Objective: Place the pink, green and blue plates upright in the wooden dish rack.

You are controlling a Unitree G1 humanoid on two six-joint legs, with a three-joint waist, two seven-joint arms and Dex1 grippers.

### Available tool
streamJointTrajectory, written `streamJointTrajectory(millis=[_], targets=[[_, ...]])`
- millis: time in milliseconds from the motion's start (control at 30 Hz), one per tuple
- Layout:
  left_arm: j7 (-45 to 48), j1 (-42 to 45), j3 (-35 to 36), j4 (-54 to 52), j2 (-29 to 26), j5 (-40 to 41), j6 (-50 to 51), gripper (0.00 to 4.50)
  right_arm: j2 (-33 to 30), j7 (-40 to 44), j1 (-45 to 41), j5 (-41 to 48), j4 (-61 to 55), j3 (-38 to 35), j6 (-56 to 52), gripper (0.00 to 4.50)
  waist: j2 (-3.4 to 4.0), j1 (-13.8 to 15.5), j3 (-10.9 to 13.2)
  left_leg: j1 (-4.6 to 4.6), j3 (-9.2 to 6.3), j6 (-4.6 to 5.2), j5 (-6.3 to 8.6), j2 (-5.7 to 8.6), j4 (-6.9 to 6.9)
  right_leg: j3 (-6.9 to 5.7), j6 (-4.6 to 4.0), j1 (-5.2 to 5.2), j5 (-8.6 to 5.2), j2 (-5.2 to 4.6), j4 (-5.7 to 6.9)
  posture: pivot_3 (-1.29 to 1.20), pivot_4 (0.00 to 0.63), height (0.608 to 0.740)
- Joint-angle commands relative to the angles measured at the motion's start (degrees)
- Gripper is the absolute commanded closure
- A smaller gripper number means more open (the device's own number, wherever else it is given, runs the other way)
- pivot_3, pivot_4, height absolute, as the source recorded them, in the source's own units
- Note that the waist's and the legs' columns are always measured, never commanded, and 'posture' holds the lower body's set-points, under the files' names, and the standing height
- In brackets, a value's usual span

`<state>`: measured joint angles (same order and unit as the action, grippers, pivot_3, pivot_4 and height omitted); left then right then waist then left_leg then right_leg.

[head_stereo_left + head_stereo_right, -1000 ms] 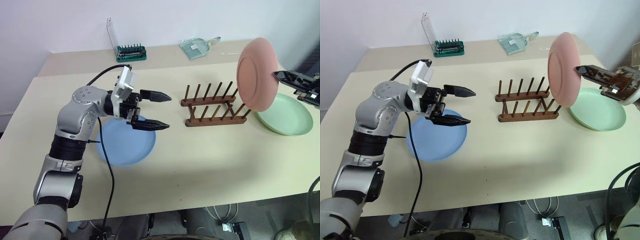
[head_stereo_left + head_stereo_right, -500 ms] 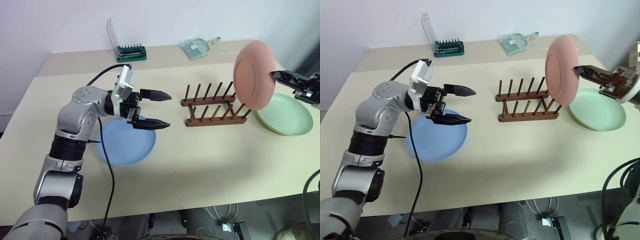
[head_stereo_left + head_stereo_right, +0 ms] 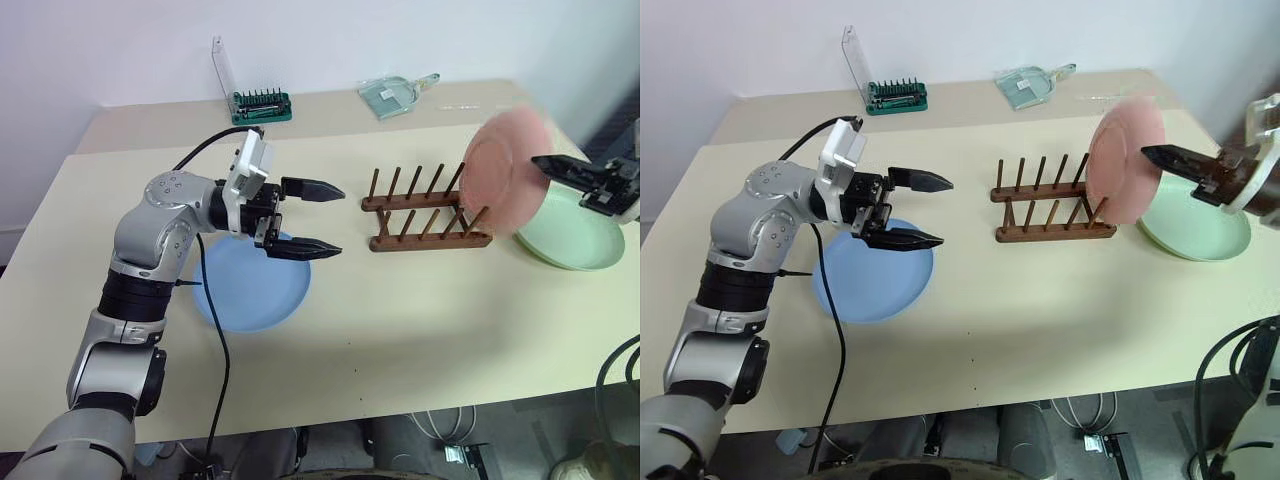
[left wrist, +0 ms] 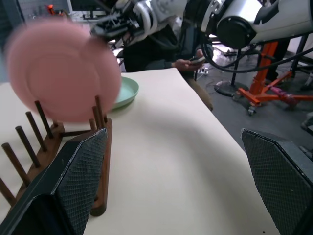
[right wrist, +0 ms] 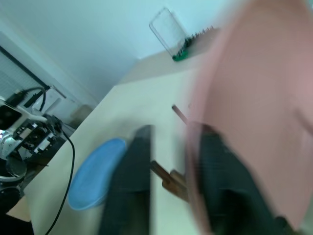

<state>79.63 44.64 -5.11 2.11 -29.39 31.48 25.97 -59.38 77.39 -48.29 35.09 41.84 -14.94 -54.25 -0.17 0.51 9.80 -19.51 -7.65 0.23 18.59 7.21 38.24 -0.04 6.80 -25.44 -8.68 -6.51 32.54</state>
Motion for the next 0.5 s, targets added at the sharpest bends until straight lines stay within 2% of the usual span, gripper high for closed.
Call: streamJointTrajectory(millis=[33,100,133,300,433,500], targets=[[-0.14,0.41,0.99,-1.47,-0.69,0.88,0.10,0.00,-0.16,-0.30,-0.49,-0.16,-1.44,-1.31,1.60,1.14,0.01,0.03,0.00,0.00,0.00,0.00,0.00,0.00,0.00,0.00,0.00,0.00,0.00,0.00,0.00,0.00,0.150,0.740],[-0.04,0.50,0.86,-1.39,-0.75,0.79,0.06,0.00,-0.07,-0.53,-0.07,-0.50,-1.79,-1.56,3.04,0.19,0.01,0.07,0.00,0.00,0.00,0.00,0.00,0.00,0.00,0.00,0.00,0.00,0.00,0.00,0.00,0.00,0.150,0.740],[-0.01,0.50,0.82,-1.37,-0.78,0.72,-0.03,0.00,-0.04,-0.63,0.10,-0.65,-1.99,-1.65,3.72,0.08,0.01,0.07,0.00,0.00,0.00,0.00,0.00,0.00,0.00,0.00,0.00,0.00,0.00,0.00,0.00,0.00,0.150,0.740],[0.10,0.75,0.78,-1.22,-0.76,0.82,0.14,0.00,-0.64,-0.78,-0.09,-0.02,-3.23,-2.78,4.52,0.08,0.01,0.07,0.00,0.00,0.00,0.00,0.00,0.00,0.00,0.00,0.00,0.00,0.00,0.00,0.00,0.00,0.150,0.740],[0.00,0.80,0.80,-1.13,-0.69,0.82,0.07,0.00,0.78,-8.03,1.68,0.09,-6.43,-10.23,14.30,0.08,0.01,0.10,0.00,0.00,-0.01,0.00,0.00,0.01,-0.01,0.00,0.00,0.00,0.00,0.00,0.00,0.00,0.150,0.740],[0.02,0.78,0.79,-1.14,-0.66,0.98,0.27,0.00,0.97,-10.56,3.58,0.95,-9.40,-13.45,15.45,0.08,0.01,0.15,0.00,0.00,-0.01,0.00,0.00,0.00,-0.01,0.00,0.00,0.00,0.00,0.00,0.00,0.00,0.150,0.740]])
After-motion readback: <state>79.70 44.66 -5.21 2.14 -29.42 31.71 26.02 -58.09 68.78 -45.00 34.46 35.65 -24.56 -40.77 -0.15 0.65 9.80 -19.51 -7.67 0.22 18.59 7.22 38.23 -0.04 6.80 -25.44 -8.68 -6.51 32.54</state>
